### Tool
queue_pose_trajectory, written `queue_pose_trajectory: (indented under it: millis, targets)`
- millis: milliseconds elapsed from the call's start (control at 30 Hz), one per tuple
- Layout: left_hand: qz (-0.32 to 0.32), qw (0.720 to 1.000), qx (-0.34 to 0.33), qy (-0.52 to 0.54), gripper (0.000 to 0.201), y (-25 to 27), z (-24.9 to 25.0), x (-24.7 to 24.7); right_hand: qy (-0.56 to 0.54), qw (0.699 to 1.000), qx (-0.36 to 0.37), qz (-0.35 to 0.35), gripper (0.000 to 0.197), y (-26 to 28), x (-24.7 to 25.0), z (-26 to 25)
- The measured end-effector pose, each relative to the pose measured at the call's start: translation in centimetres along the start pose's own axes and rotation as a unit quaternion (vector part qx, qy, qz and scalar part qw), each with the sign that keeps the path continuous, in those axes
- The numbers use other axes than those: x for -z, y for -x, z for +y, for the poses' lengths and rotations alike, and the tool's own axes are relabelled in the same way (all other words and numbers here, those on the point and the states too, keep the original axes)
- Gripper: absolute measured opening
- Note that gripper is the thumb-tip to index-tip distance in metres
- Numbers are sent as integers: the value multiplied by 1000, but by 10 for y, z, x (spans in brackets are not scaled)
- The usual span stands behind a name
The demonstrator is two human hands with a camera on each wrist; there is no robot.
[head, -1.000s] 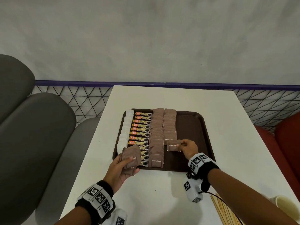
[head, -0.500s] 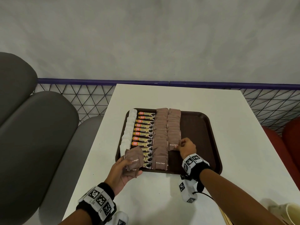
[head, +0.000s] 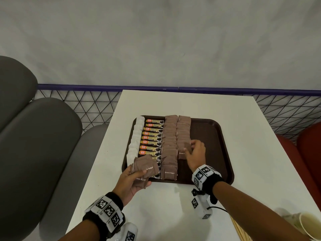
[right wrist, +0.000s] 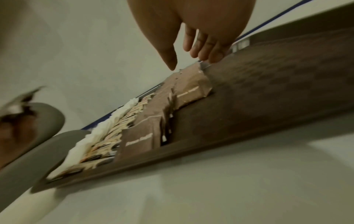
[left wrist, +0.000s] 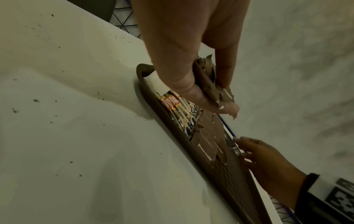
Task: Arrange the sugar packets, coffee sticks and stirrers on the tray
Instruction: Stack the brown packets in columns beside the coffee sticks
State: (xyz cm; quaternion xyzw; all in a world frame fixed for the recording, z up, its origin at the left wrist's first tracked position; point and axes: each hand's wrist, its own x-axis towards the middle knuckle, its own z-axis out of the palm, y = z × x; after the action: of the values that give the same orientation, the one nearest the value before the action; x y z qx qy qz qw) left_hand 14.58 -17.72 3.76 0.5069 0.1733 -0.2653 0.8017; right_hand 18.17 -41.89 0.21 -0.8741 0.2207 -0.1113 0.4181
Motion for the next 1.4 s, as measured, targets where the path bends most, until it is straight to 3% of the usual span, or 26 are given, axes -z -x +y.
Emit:
queue_pose_trajectory:
  millis: [100, 233, 400, 533, 667, 933, 1233, 1400]
  targets:
    - [-6, 1000, -8, -5, 31, 2, -1, -3, -97, 990, 30, -95, 21, 14, -3, -17]
    - [-13, 1000, -16, -9, 30, 5, -3, -8, -176, 947, 24, -267, 20, 37, -12, -34]
    - [-22, 1000, -10, -13, 33, 9, -5, -11, -232, 901, 16, -367, 11, 54, -20, -33]
    - [-7, 1000, -1, 9, 33, 11, -6, -11, -239, 912, -14, -334, 17, 48, -12, -28]
    - [-2, 1000, -2, 31, 30, 11, -4, -9, -263, 920, -46, -287, 10, 36, 8, -22]
    - [8, 1000, -11, 17, 22, 11, -3, -7, -148, 983, -87, -69, 12, 2, 37, 22]
    - [19, 1000, -11, 3, 22, 9, -4, -3, -35, 980, -129, -150, 24, 0, 26, 41]
    - [31, 999, -8, 0, 23, 7, -3, 0, 25, 984, -107, -142, 20, 2, 17, 31]
